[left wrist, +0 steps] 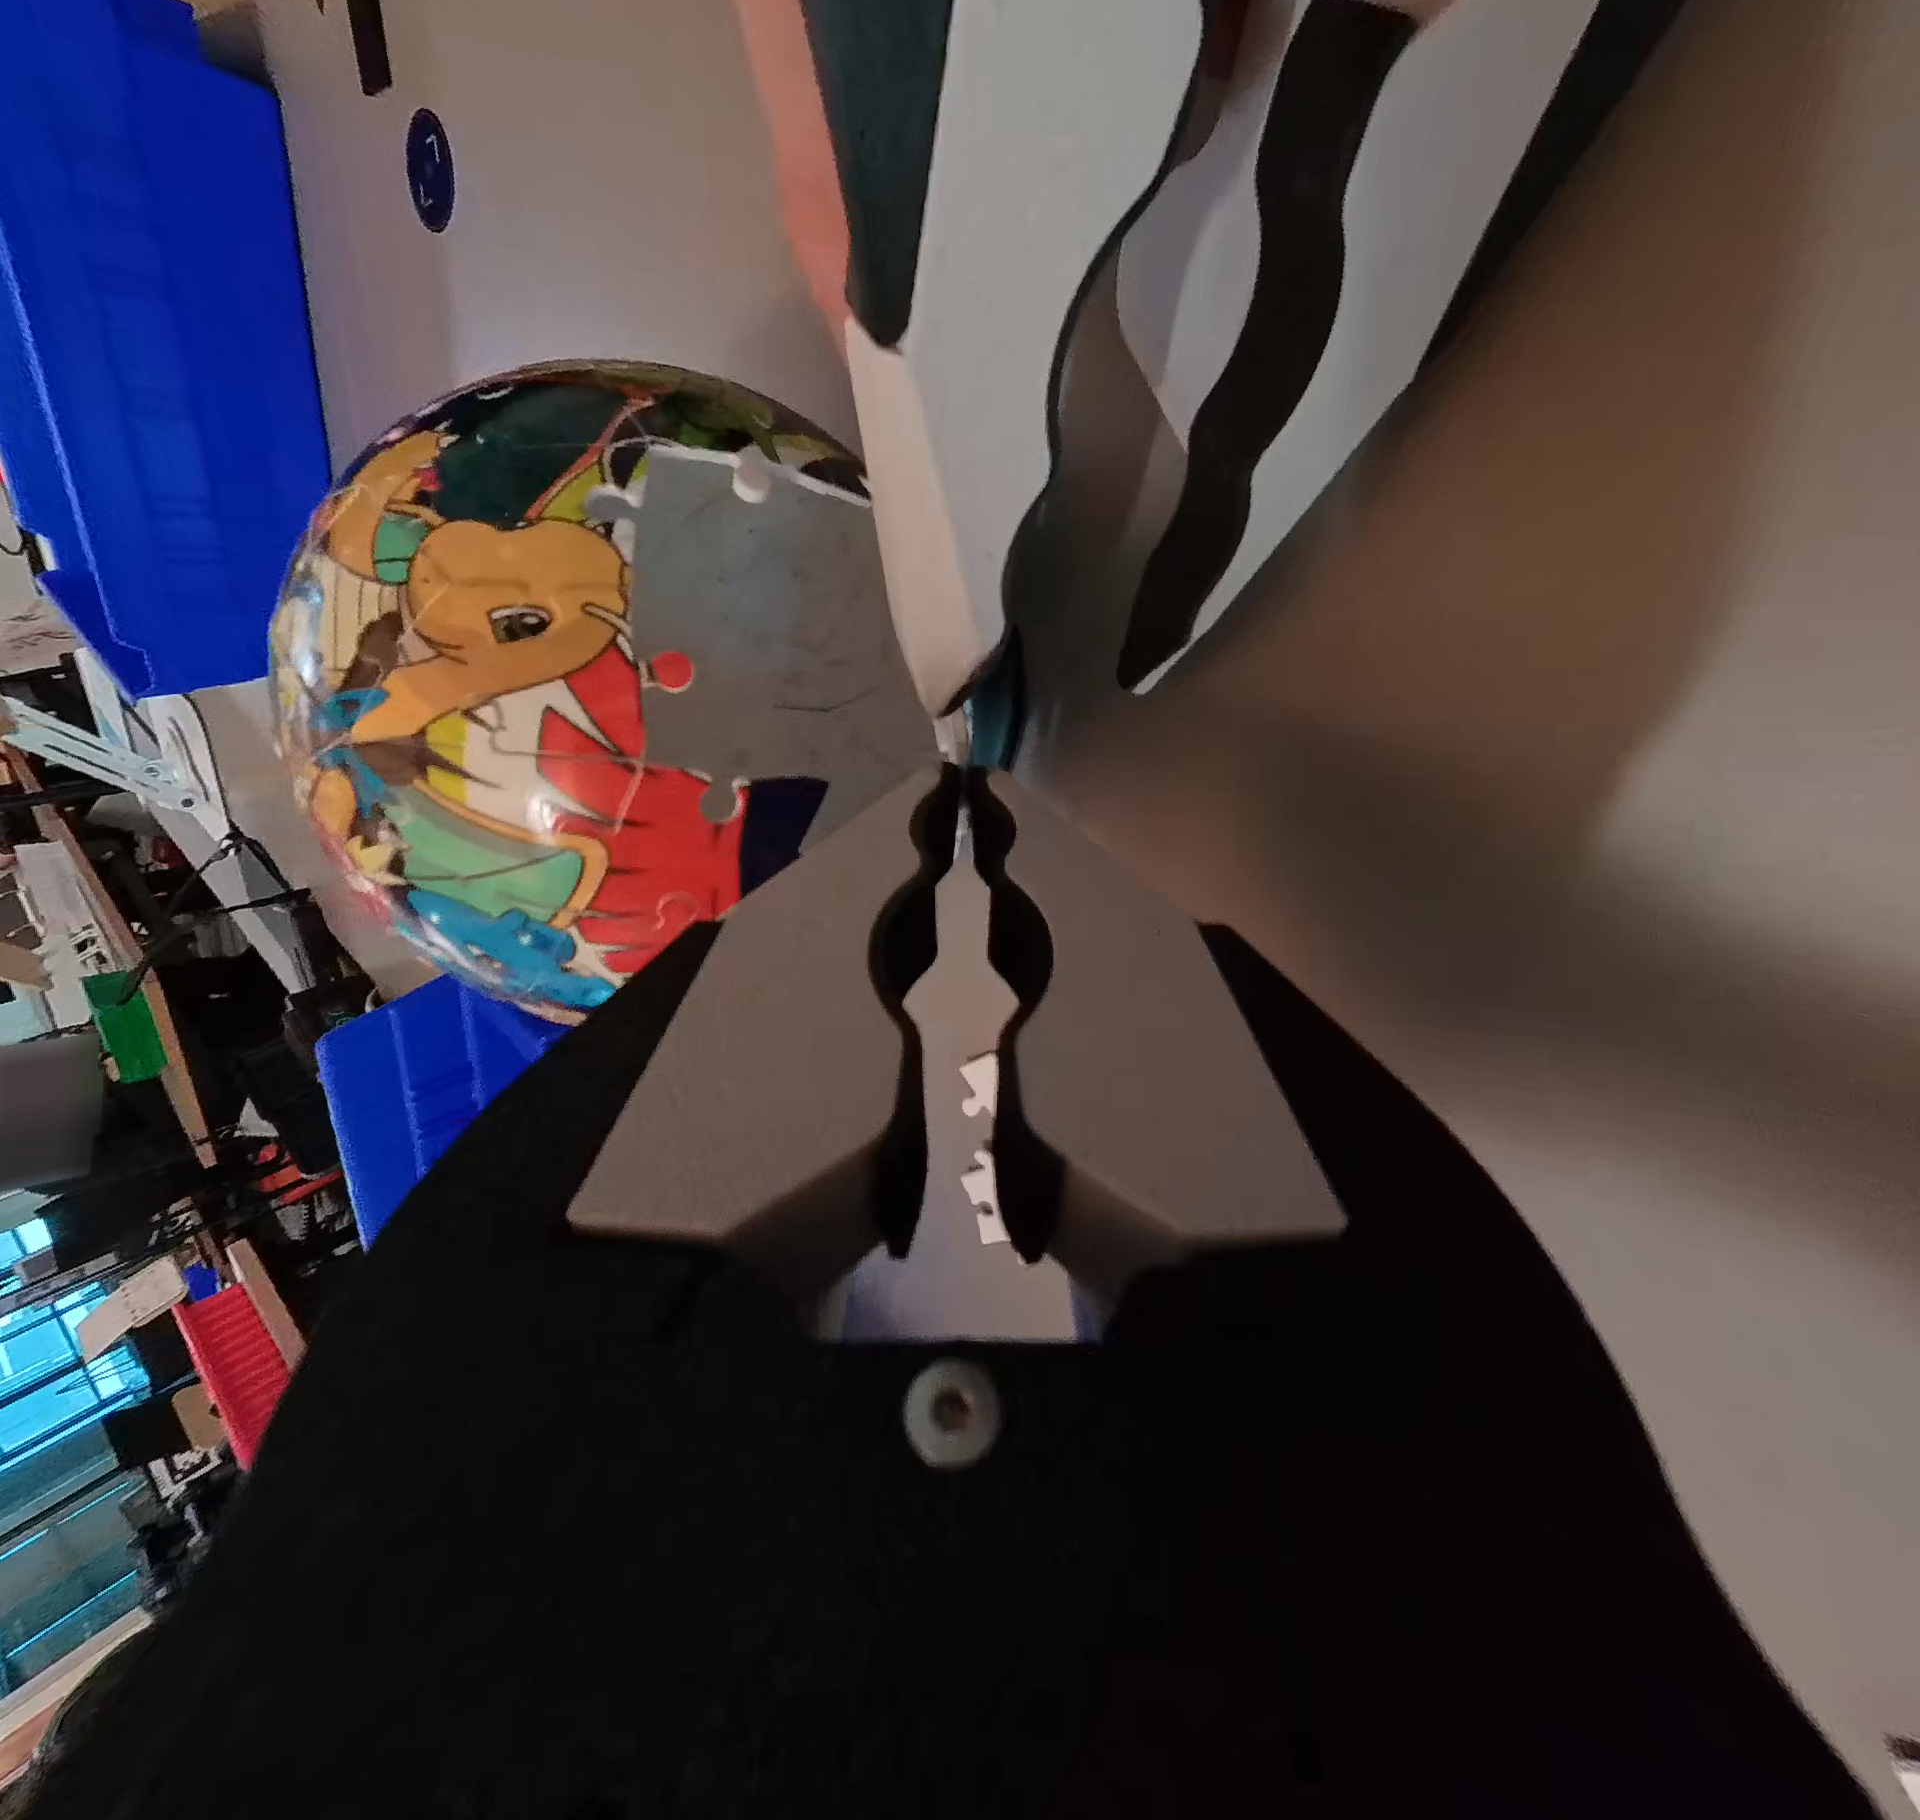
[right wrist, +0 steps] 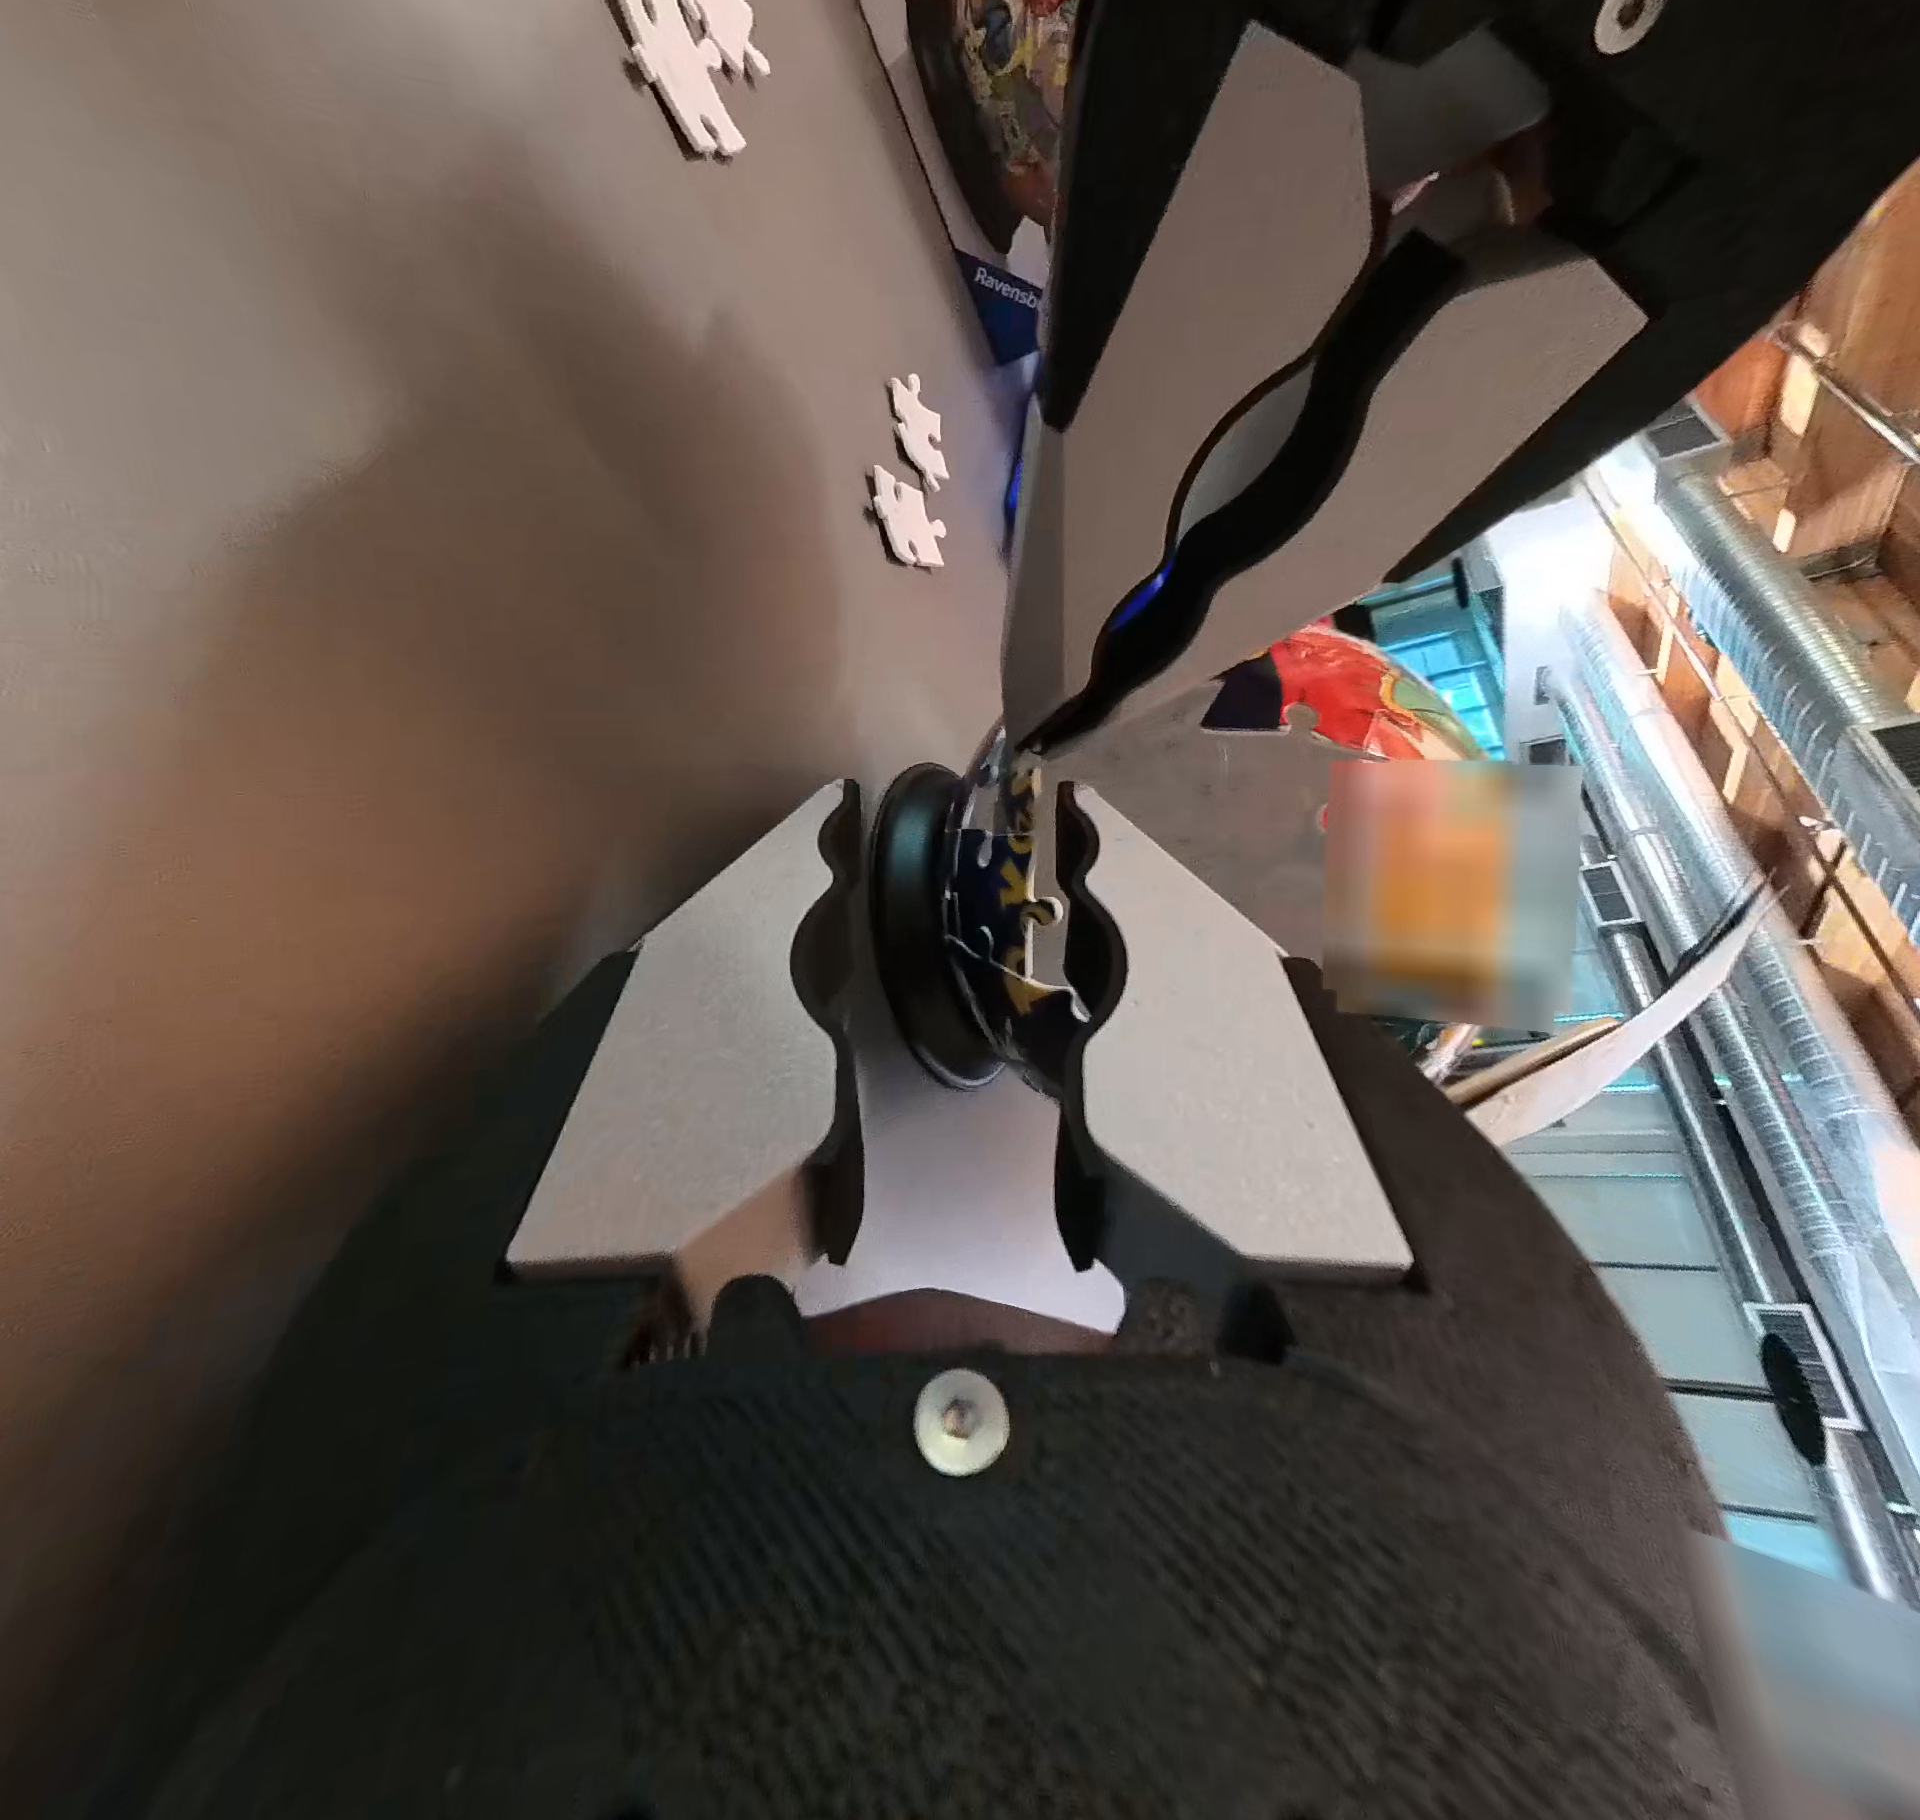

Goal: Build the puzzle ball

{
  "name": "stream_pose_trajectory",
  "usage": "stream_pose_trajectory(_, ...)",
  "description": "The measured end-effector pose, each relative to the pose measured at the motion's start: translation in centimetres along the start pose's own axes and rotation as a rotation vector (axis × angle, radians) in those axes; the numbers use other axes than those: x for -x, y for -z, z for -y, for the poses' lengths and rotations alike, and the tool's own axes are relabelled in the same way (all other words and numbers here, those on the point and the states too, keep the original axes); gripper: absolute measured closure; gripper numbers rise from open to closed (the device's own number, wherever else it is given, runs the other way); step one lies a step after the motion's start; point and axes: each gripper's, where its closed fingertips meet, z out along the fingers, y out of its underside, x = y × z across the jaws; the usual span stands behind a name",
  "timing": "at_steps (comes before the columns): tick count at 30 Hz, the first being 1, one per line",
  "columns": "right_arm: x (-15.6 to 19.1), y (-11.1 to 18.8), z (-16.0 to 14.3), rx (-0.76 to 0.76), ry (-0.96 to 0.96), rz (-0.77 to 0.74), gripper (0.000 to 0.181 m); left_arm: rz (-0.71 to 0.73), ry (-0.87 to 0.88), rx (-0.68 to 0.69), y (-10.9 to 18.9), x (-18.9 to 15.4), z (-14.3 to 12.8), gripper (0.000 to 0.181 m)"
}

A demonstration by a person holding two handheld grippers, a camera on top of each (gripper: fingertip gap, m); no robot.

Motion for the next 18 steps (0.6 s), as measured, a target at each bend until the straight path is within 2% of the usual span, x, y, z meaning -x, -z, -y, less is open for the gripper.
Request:
stream_pose_trajectory(5,0.1,0.0,-0.2,0.031,-0.047,0.073,0.147,-0.029,0.013,-0.012,0.1,-0.1,-0.1,0.181)
stream_pose_trajectory(14,0.0,-0.6,-1.0,0.093,-0.065,0.105,0.153,-0.083,0.050,-0.060,0.0,-0.1,-0.1,0.181)
stream_pose_trajectory(18,-0.7,-0.8,-1.0,0.098,-0.078,0.083,0.166,-0.090,0.068,-0.085,0.0,-0.1,-0.1,0.181)
